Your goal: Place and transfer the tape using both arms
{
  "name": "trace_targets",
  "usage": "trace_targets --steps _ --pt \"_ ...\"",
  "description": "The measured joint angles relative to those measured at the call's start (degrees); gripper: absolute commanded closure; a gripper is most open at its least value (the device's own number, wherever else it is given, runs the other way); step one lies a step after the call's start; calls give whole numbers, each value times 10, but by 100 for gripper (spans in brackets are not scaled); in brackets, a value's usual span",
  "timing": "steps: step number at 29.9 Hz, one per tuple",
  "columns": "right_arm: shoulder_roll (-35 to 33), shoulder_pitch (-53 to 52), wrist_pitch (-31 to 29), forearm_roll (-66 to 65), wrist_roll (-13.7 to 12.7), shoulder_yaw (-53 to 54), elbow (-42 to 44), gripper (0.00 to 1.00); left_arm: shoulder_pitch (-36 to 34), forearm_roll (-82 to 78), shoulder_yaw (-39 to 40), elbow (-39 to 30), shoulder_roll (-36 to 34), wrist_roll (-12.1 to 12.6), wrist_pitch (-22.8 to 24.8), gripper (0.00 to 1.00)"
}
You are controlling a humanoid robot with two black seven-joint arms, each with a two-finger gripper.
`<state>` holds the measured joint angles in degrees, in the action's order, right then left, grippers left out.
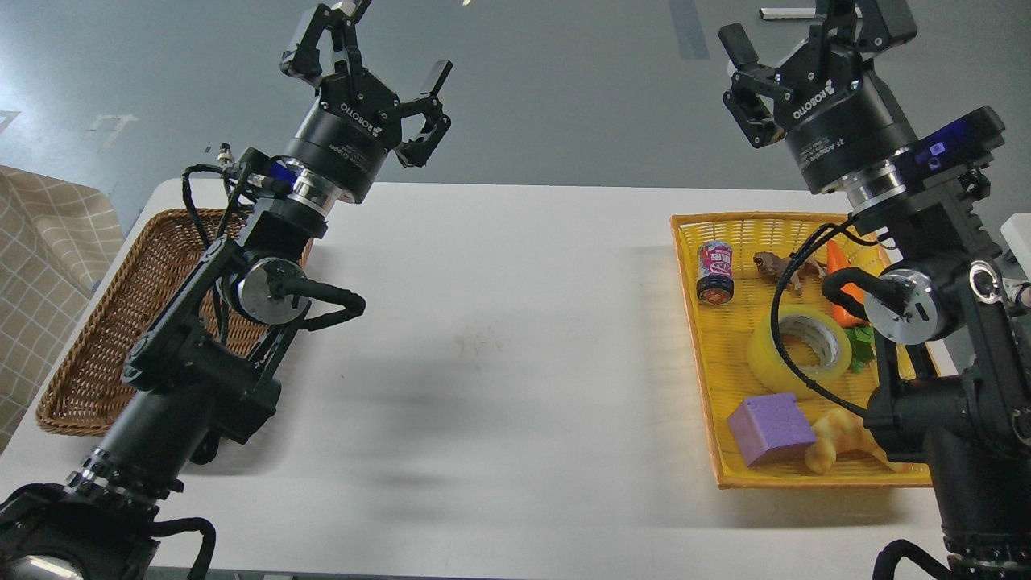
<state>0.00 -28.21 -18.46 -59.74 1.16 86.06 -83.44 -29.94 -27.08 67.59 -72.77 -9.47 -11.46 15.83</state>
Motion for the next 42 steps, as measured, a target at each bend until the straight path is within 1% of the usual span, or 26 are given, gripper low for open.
trace_targets --steps 8,12,14,15,17,20,22,25,28,32,36,39,42 --pt "0 4 5 -4 6 3 -14 2 1 -2 -2 0 -7 -3 7 2" --pt "0 11 43 -5 9 13 -63 1 1 -4 -9 1 -29 1 10 2" --pt "-8 13 55 -5 9 15 -81 2 1 -4 -10 1 -39 1 11 2" --pt "-21 13 58 -6 9 15 -85 2 1 -4 -10 1 -43 1 13 2" --pt "-61 14 60 -12 9 13 -89 6 1 -4 -9 1 -47 1 16 2" --pt "-119 13 61 -62 2 5 -90 6 1 -4 -8 0 -53 1 22 2" --pt "-157 7 61 -142 -10 -8 -91 6 1 -4 -8 -1 -64 1 36 2" --pt "-191 5 61 -254 -35 -20 -91 5 1 -3 -7 -1 -83 1 61 2" --pt "-239 10 58 -354 -48 -33 -91 6 0 -3 -3 -1 -91 1 71 2" --pt "-327 29 41 -463 -48 -99 -81 7 0 -3 -2 -1 -90 1 71 2" --pt "-418 61 37 -485 -42 -179 -48 7 0 -2 -1 0 -87 1 69 2" --pt "-445 71 37 -488 -37 -204 -11 7 1 -2 0 0 -86 1 69 2" --pt "-442 74 37 -489 -37 -214 41 6 3 -2 0 0 -85 1 68 2"
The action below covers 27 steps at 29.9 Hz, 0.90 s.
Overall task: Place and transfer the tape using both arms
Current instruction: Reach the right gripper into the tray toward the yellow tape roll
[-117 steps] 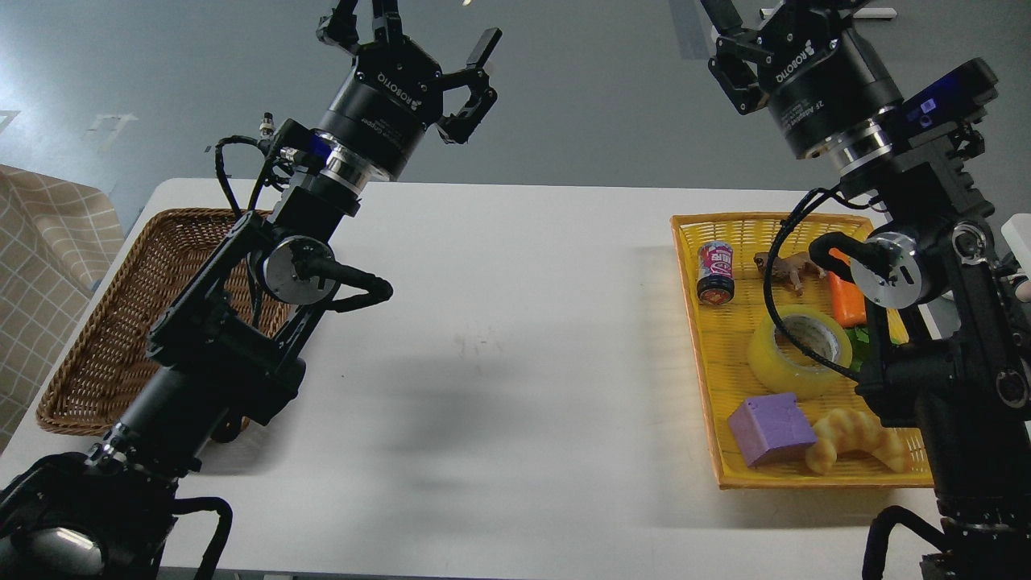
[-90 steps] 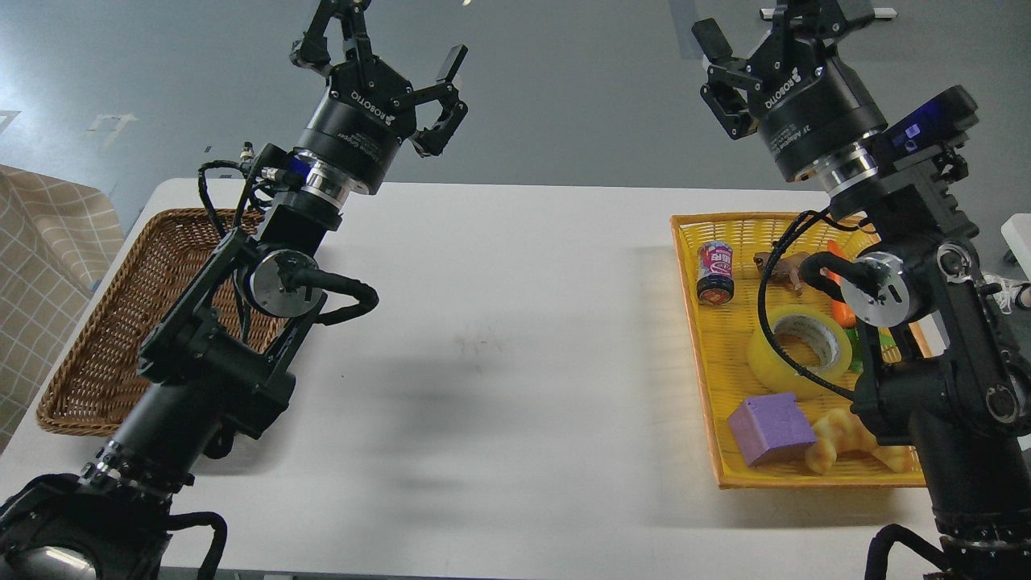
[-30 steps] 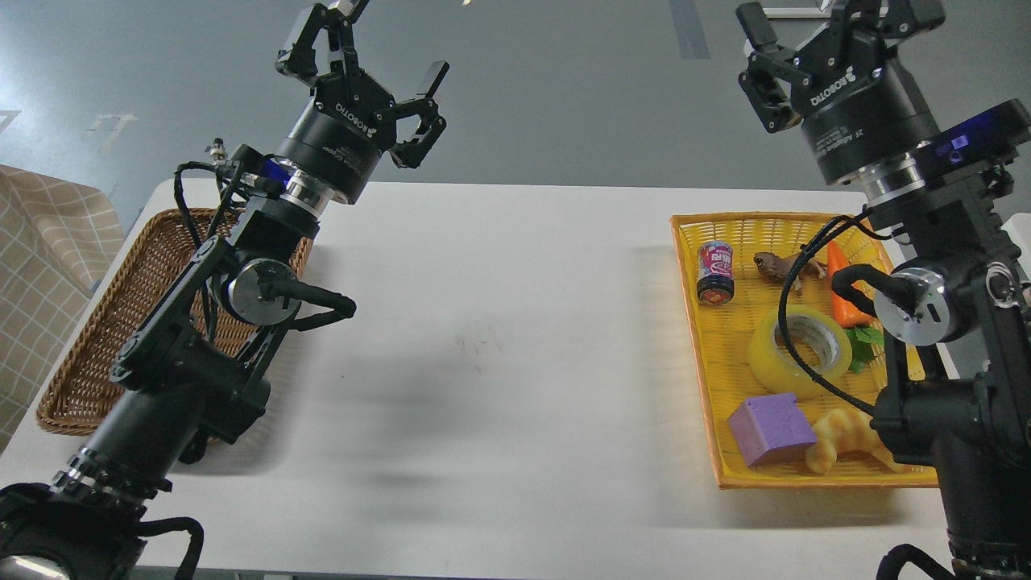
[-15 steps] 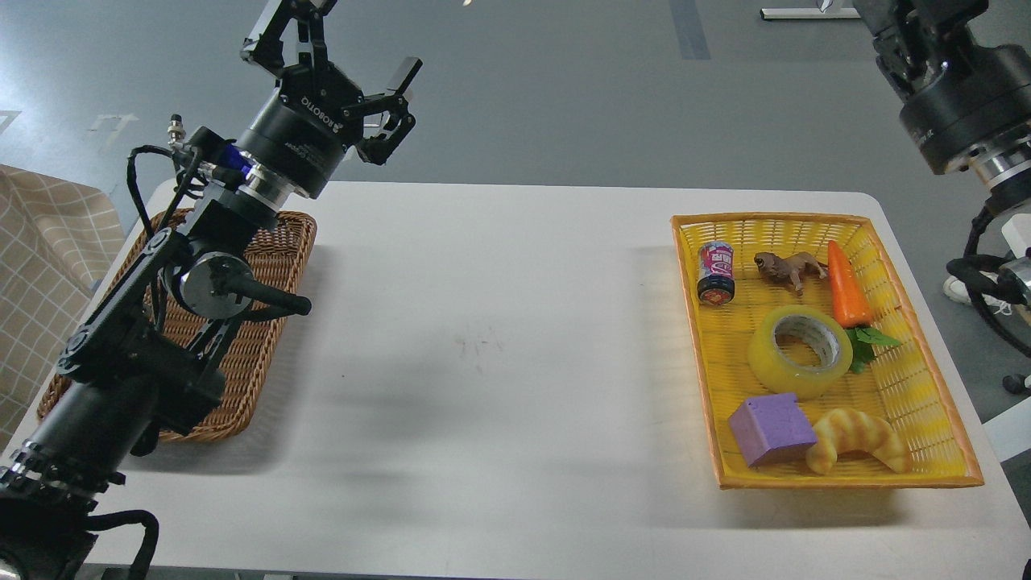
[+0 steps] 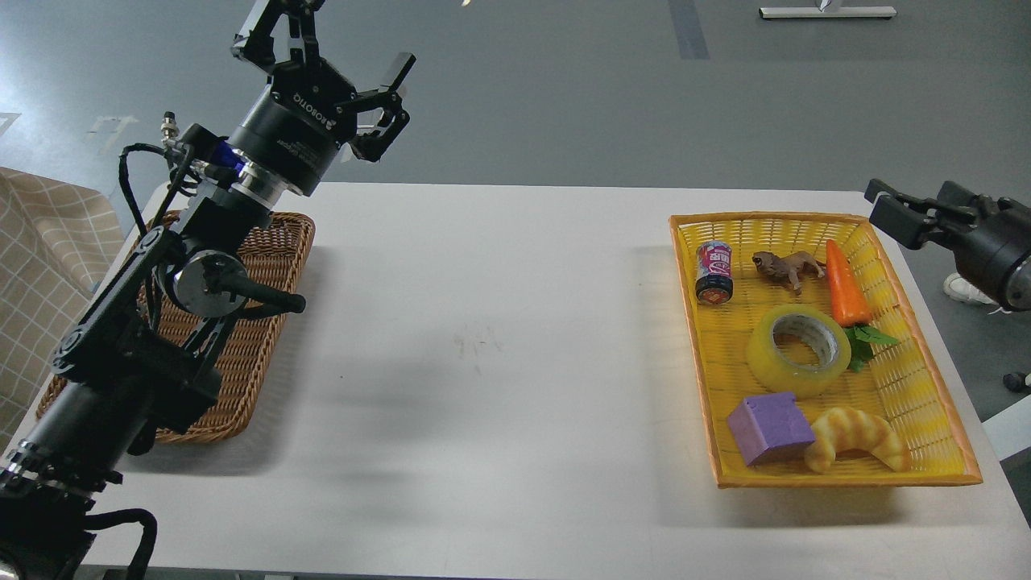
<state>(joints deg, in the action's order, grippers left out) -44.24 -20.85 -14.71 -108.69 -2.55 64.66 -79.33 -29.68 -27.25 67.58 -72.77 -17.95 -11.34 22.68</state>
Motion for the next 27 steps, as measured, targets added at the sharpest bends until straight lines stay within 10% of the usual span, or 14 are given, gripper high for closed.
trace_targets --steps 27 --pt "86 38 2 -2 -3 -70 91 13 7 -1 -10 3 13 -3 2 2"
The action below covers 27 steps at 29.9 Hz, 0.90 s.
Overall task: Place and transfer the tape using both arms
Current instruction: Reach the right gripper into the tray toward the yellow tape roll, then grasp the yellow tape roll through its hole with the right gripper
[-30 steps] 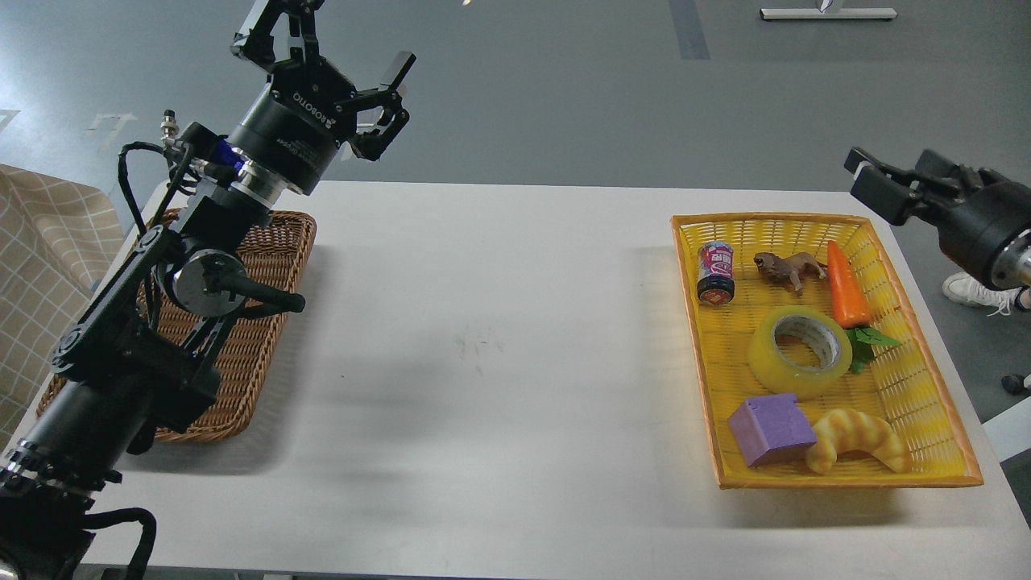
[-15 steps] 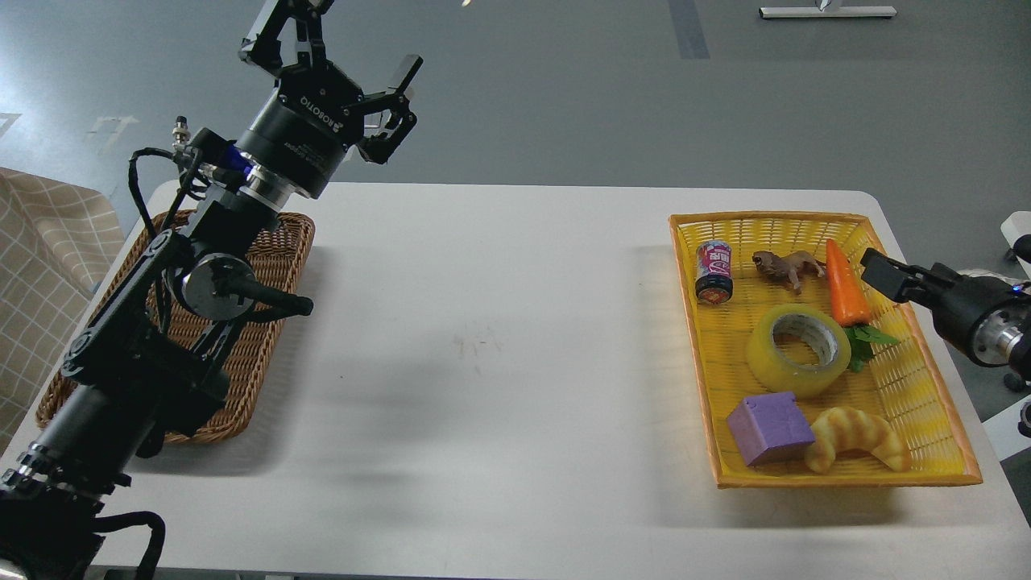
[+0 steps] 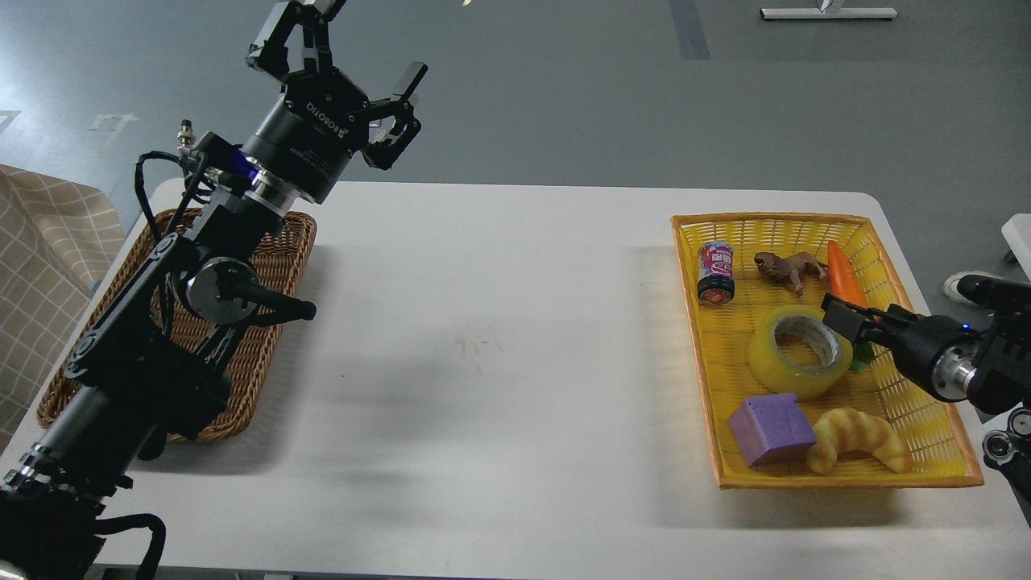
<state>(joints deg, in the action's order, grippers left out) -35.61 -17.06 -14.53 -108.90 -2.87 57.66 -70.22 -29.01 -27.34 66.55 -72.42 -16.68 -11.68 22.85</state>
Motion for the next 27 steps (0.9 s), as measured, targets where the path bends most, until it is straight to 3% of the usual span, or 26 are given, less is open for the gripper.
trace_targets --steps 5,8,27 --pt "-2 -1 -1 -1 2 -18 4 14 1 0 4 -6 2 -2 -1 2" --pt "0 -1 -1 -1 4 -20 7 21 -1 1 4 -9 2 -2 -2 2" --pt "15 -3 -1 1 5 -23 18 26 0 1 10 -31 0 -4 -15 2"
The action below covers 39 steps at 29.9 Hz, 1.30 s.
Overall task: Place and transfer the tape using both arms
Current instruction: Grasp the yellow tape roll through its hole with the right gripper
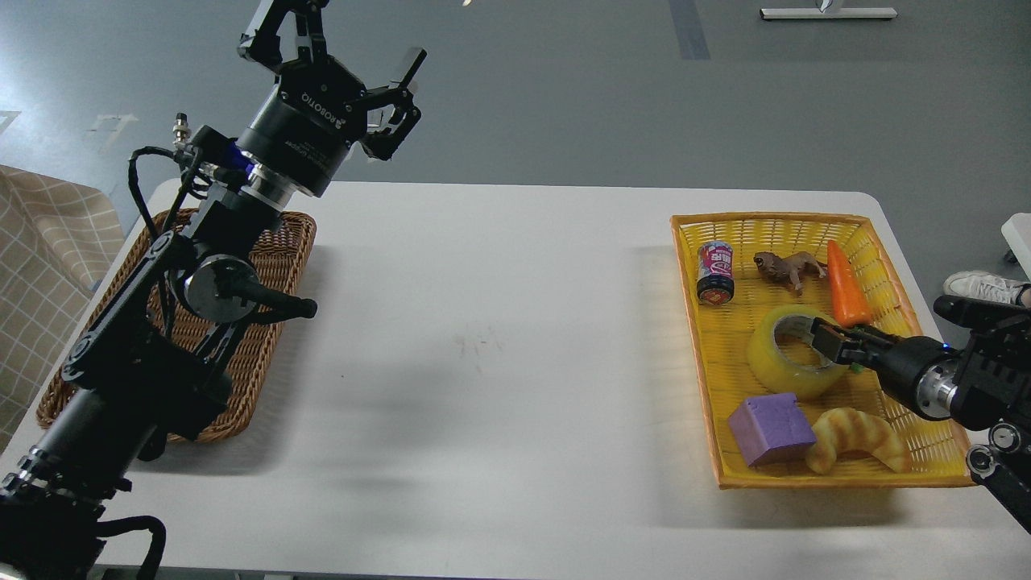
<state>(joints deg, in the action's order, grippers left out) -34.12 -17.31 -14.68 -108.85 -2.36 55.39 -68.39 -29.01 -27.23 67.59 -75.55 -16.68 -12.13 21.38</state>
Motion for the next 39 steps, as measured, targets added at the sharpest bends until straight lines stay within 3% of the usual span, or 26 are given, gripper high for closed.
trace_targets --steps 6,12,14,16,23,39 --pt "4 -2 -7 1 0 0 0 36 2 0 0 0 1 -1 -1 2" --pt "0 -1 -16 -3 0 -14 -1 38 2 1 0 5 -1 -1 -1 2" --pt "-2 -1 -16 -4 0 -22 2 47 2 1 0 6 -1 -1 -1 2" --pt "-3 -1 -17 -4 0 -26 4 64 2 1 0 6 -1 -1 0 2" --pt "-3 -8 -17 -10 0 -28 6 78 3 2 0 6 0 -2 0 2" --pt "4 -7 -16 -3 9 -25 5 84 7 2 0 6 -1 -3 0 2"
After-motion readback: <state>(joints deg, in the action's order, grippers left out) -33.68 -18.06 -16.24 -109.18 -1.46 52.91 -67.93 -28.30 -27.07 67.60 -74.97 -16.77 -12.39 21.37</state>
